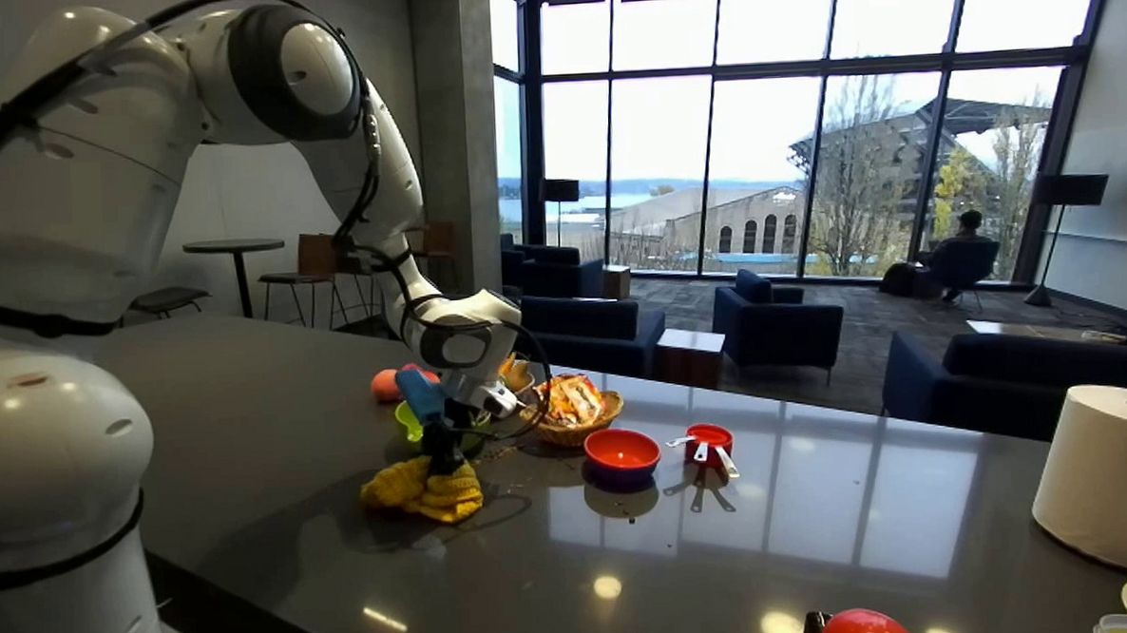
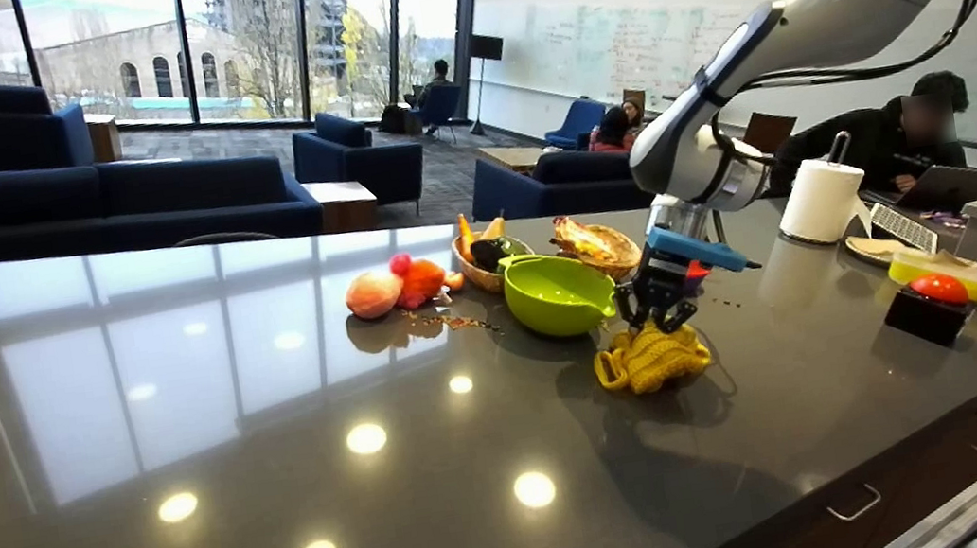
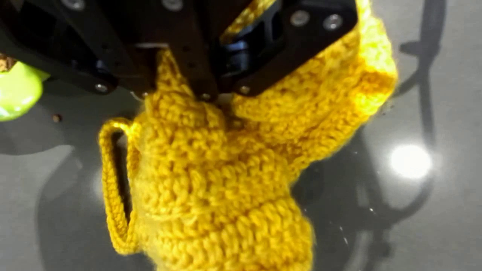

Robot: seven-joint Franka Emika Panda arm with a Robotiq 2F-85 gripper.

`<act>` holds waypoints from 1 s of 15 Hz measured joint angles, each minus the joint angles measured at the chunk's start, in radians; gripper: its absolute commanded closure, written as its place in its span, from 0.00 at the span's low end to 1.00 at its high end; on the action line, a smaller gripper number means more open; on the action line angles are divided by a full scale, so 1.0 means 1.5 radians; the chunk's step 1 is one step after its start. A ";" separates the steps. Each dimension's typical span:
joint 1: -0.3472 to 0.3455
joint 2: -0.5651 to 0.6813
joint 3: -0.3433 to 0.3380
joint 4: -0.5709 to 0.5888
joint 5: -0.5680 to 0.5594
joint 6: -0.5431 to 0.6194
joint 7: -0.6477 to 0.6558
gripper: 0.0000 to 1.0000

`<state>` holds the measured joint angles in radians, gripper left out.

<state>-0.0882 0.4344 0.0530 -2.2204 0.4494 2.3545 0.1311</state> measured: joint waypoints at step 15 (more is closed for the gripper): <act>0.021 0.059 -0.022 0.118 -0.037 -0.016 0.022 0.96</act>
<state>-0.0568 0.5225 0.0208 -2.0429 0.3940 2.3308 0.1648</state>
